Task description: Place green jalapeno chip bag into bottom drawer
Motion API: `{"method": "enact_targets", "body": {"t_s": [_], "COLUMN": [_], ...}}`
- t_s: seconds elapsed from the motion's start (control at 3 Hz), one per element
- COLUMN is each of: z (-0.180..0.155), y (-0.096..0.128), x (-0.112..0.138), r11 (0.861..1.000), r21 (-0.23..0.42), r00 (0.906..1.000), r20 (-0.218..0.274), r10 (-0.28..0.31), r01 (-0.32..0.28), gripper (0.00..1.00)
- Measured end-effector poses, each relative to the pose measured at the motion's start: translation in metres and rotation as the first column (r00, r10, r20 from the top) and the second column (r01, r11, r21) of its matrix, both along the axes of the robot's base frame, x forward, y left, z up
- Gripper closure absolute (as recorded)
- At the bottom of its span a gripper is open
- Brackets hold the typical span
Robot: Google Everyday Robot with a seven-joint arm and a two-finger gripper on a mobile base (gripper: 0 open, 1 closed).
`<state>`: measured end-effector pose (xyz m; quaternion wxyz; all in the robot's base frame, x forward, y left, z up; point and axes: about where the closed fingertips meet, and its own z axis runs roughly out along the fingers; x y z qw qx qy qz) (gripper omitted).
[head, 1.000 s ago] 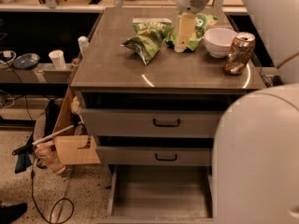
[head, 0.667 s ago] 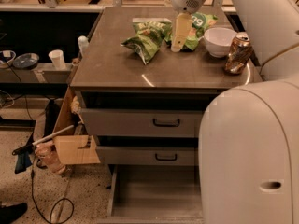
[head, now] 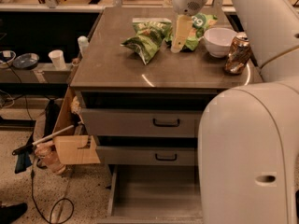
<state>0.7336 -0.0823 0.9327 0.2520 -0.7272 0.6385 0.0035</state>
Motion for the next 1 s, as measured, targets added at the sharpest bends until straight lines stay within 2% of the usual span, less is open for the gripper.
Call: {"method": "enact_targets", "body": {"t_s": [0.33, 0.67, 1.0], "z": [-0.013, -0.021, -0.032], "y": [0.005, 0.01, 0.01], "x": [0.015, 0.026, 0.034], "r11": [0.998, 0.994, 0.992], "r21": [0.013, 0.035, 0.052], "r00": [0.998, 0.995, 0.9937], "r20": [0.002, 0.012, 0.013], "r10": [0.063, 0.099, 0.111], "r01": [-0.063, -0.1, -0.112], "gripper": [0.0, 0.0, 0.0]}}
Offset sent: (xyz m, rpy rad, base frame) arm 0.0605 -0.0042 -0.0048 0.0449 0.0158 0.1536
